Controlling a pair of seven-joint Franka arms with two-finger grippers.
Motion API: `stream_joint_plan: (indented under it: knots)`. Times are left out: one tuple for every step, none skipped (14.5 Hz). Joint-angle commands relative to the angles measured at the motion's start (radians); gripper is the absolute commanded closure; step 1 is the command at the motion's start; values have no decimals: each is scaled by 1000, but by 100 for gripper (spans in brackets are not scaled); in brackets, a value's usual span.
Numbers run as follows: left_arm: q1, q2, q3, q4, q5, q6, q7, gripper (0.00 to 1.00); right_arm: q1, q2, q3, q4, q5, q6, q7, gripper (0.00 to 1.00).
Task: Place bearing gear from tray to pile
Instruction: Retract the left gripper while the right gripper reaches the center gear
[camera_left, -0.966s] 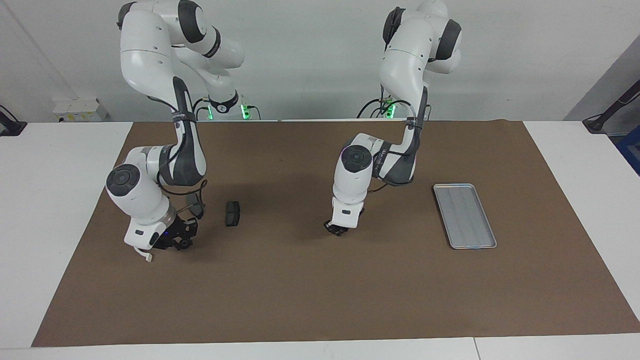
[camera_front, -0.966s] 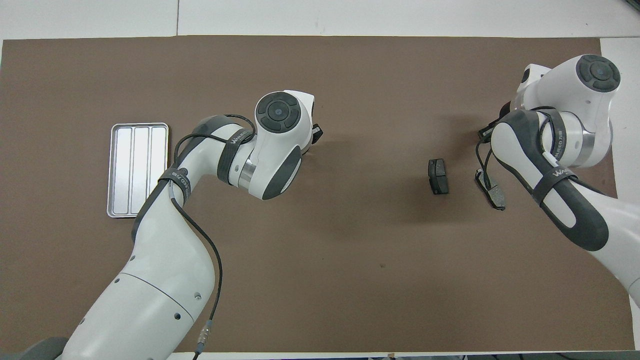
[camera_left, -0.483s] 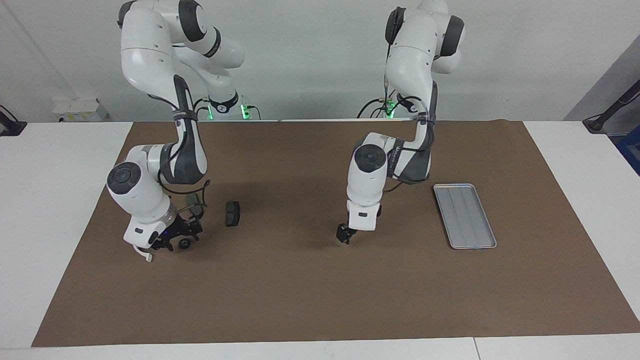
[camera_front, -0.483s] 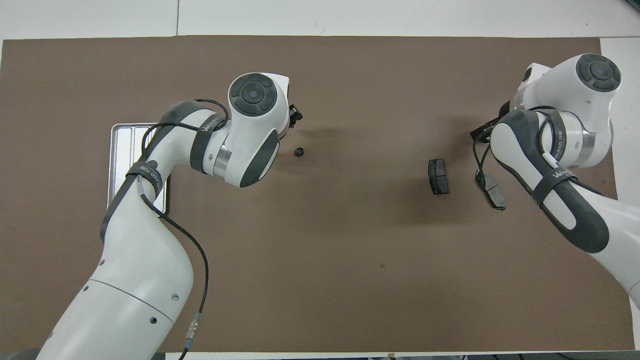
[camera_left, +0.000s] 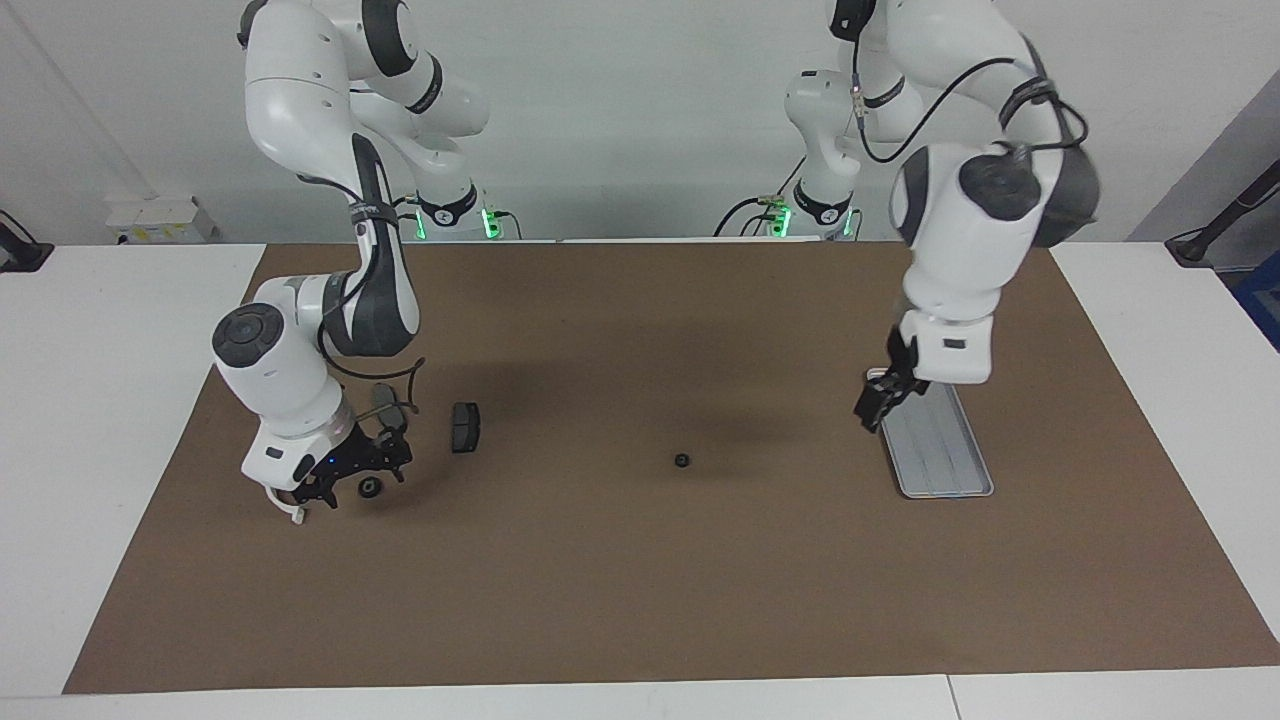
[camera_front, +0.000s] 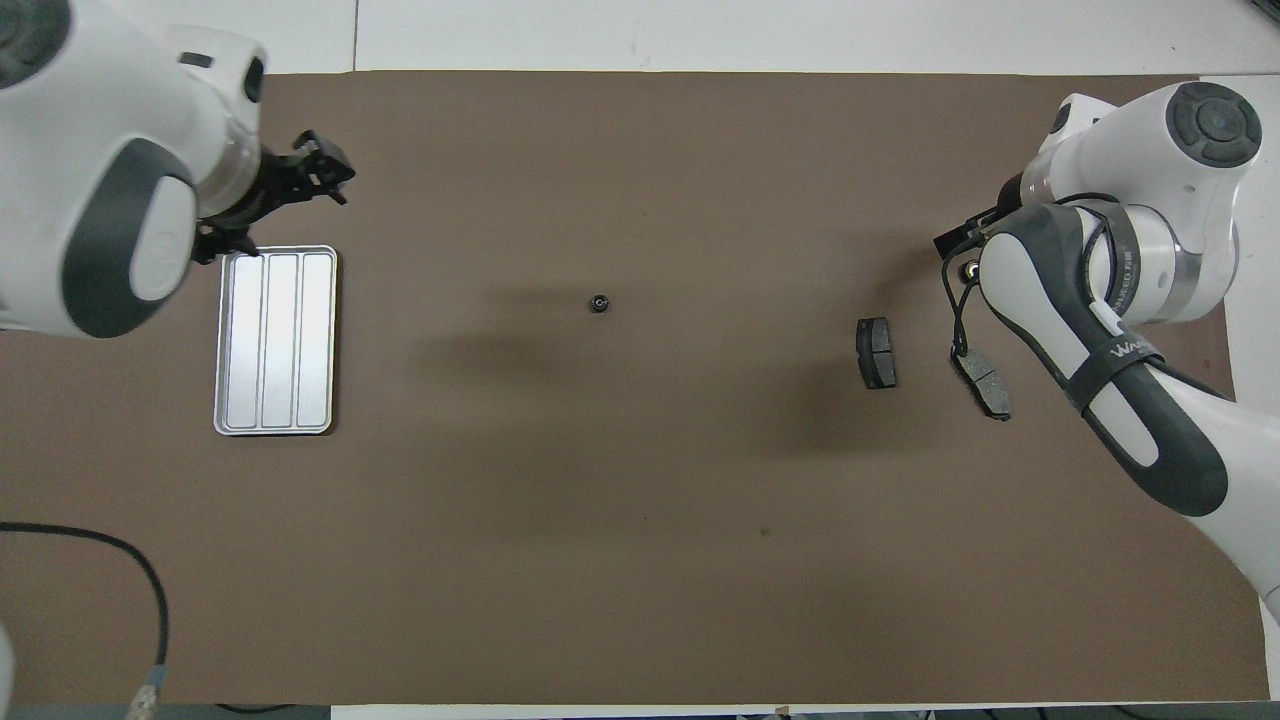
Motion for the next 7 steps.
stream_joint_plan:
  knots:
    - [70, -90, -11, -36, 12, -81, 140, 0, 76, 36, 7, 144, -14, -139, 110, 0]
    - [95, -127, -11, -38, 12, -110, 181, 0, 104, 66, 4, 221, -19, -217, 167, 0]
    - [134, -156, -11, -47, 12, -147, 241, 0, 138, 105, 3, 328, -20, -301, 215, 0]
    - [149, -181, -11, -52, 12, -181, 298, 0, 176, 154, -3, 439, -20, -379, 261, 0]
    - [153, -201, -11, -53, 12, -204, 333, 0, 202, 190, -5, 522, -22, -436, 313, 0]
    - [175, -204, -13, -53, 12, -207, 353, 0, 242, 211, -7, 573, -30, -470, 377, 0]
    - [190, -210, -19, -78, 7, -192, 379, 0, 282, 218, -8, 590, -40, -480, 442, 0]
